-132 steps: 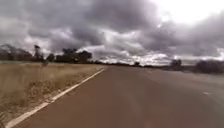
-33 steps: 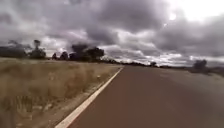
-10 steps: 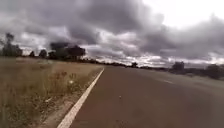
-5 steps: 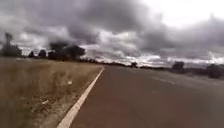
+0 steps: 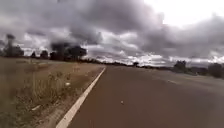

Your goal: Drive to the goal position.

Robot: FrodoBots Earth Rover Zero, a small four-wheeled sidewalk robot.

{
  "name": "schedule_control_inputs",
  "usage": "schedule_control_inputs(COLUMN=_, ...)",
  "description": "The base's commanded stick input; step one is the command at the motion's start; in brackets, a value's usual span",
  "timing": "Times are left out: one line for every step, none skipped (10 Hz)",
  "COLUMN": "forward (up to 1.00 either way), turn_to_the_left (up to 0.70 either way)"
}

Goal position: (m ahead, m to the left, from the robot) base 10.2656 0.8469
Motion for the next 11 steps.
schedule_control_inputs(forward=0.85, turn_to_the_left=0.04)
schedule_control_inputs(forward=0.85, turn_to_the_left=0.04)
schedule_control_inputs(forward=0.85, turn_to_the_left=0.04)
schedule_control_inputs(forward=0.85, turn_to_the_left=0.03)
schedule_control_inputs(forward=0.85, turn_to_the_left=-0.13)
schedule_control_inputs(forward=0.85, turn_to_the_left=-0.29)
schedule_control_inputs(forward=0.85, turn_to_the_left=-0.30)
schedule_control_inputs(forward=0.85, turn_to_the_left=-0.30)
schedule_control_inputs(forward=0.85, turn_to_the_left=-0.30)
schedule_control_inputs(forward=0.85, turn_to_the_left=-0.30)
schedule_control_inputs(forward=0.85, turn_to_the_left=-0.25)
